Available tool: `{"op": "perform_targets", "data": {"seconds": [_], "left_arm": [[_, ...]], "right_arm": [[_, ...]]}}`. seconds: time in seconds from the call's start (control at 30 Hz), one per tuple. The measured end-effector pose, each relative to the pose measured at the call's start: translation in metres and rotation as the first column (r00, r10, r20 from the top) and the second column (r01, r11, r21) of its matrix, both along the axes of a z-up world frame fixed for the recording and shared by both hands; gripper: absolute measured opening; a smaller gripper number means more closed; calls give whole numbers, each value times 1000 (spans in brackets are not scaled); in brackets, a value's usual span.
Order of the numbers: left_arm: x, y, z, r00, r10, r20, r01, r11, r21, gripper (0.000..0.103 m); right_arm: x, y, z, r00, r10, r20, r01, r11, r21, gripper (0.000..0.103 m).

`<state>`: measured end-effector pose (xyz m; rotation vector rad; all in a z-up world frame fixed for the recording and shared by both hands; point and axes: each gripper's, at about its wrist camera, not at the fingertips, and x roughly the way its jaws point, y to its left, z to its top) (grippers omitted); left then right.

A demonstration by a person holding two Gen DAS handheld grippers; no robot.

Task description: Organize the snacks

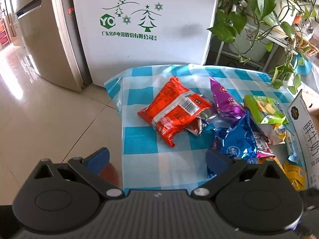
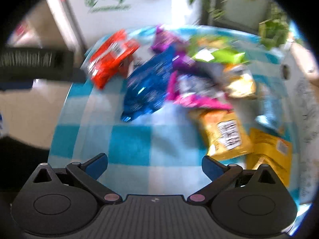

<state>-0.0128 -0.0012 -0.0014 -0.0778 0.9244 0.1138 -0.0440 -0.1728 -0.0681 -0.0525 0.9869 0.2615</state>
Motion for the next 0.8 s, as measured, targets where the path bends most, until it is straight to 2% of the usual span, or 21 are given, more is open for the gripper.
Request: {"op": "perform_targets", "data": {"seconds": [0.17,0.27,0.37,0.43,0.53,0.67,0.8], "left_arm": [[1,-2,-2,1000,4,-12,-4,1000,20,102],[2,-6,-3,1000,5,-25,-4,999,34,102],[2,-11,-5,999,-3,-34,4,999,45,102],[3,-14,-6,999,-6,-44,8,999,46,102],[4,-18,-9,999,-3,-54,6,999,44,102],[5,-25,-12,998,-14,-64,17,999,51,102],[4,-29,-12,998,-21,-62,25,998,64,102]], "right_arm": [[11,-24,33,998,-38,57,41,998,-55,103],[21,-28,51,998,-5,59,10,995,-100,103],[28,-30,53,997,12,74,-4,995,-103,103],[25,-36,48,996,-41,83,49,995,-93,103],[32,-39,39,991,-126,34,128,990,-67,103],[34,-37,39,989,-135,57,140,986,-86,103],[37,-43,39,979,-195,53,198,977,-81,103]]}}
